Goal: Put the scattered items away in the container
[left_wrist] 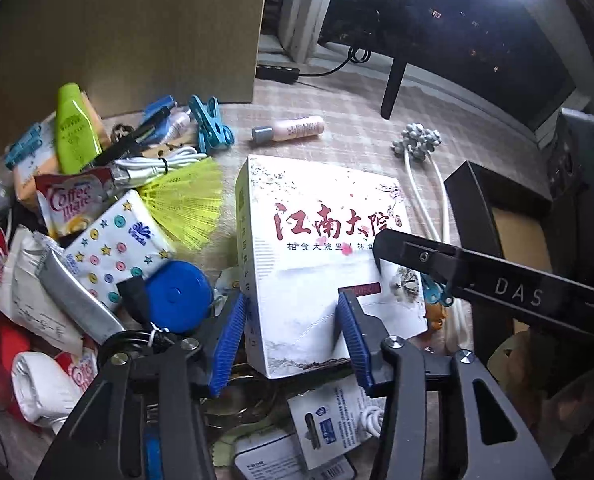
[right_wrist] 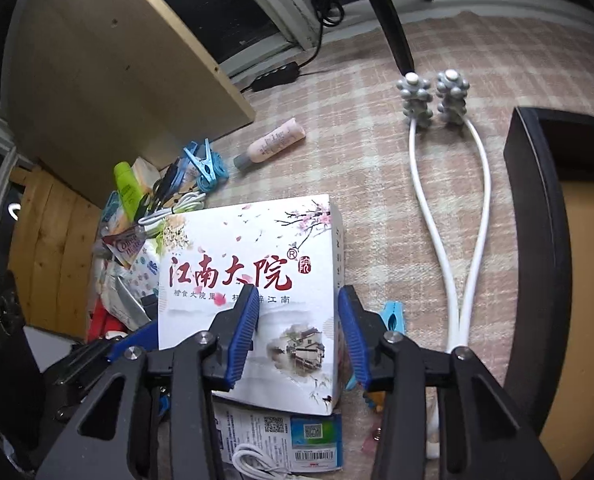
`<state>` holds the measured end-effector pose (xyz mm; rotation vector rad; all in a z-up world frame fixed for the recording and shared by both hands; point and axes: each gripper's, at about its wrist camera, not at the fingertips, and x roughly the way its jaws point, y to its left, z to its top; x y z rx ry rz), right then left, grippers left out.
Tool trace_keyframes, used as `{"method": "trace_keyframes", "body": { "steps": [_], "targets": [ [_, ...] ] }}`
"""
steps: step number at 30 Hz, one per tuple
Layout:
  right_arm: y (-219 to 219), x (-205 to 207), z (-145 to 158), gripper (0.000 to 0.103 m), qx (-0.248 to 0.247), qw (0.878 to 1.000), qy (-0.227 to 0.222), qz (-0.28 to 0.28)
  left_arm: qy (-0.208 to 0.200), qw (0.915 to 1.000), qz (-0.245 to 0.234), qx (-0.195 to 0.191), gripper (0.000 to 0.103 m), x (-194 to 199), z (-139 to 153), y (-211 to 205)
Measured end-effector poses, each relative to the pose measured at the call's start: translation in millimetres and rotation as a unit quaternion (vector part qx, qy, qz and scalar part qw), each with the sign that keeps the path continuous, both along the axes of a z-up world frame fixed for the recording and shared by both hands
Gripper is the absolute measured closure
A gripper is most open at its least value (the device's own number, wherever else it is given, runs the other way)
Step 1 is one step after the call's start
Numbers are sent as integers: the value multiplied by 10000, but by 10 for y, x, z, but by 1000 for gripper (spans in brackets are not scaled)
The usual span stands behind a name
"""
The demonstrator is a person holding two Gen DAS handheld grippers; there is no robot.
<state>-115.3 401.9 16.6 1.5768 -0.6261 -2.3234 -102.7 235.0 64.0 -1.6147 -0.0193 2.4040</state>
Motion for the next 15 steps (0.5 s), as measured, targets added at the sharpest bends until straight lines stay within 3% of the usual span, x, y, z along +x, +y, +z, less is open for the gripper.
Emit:
{"method": "trace_keyframes", "body": {
  "steps": [7, 15],
  "targets": [
    [-2, 91, 125, 62, -48, 9999, 93, 47, 179, 9998, 48, 8, 58, 60, 182, -29],
    [208, 358, 568, 62, 16, 9987, 510, -76, 563, 9983, -97, 118, 58, 289, 569, 147]
  ]
}}
